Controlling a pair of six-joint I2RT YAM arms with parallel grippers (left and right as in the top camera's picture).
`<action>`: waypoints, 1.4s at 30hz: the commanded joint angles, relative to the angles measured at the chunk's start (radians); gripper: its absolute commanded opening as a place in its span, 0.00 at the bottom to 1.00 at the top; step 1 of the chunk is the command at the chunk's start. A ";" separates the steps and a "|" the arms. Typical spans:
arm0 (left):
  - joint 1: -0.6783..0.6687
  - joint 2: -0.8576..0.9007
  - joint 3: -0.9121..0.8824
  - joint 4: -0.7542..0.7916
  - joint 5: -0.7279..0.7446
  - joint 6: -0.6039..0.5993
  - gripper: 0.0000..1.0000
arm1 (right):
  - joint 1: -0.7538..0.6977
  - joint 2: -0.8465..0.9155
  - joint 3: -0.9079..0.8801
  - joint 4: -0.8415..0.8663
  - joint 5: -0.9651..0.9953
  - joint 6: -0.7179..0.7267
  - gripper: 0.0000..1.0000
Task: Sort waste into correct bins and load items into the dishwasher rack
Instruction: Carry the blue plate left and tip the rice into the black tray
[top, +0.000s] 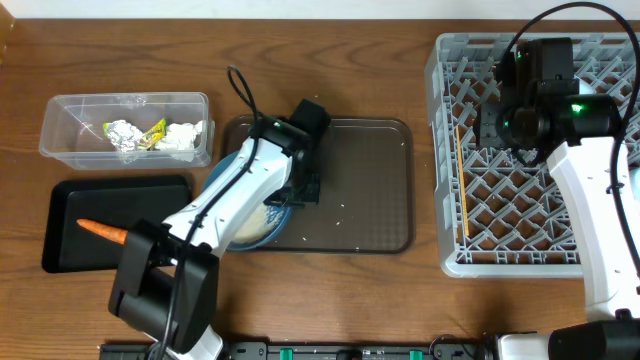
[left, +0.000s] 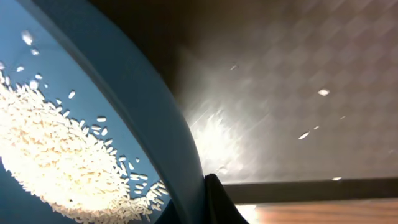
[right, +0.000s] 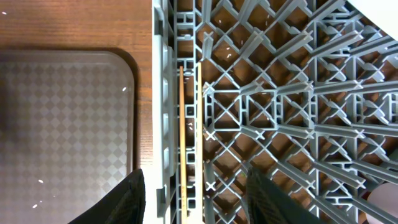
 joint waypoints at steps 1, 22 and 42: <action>0.005 -0.037 -0.008 -0.032 -0.055 -0.019 0.06 | -0.005 0.006 -0.002 0.001 0.014 -0.012 0.46; 0.288 -0.289 -0.008 -0.079 -0.010 0.097 0.06 | -0.005 0.006 -0.002 -0.008 0.014 -0.011 0.46; 0.828 -0.288 -0.008 0.058 0.583 0.301 0.06 | -0.005 0.006 -0.002 -0.010 0.014 -0.004 0.45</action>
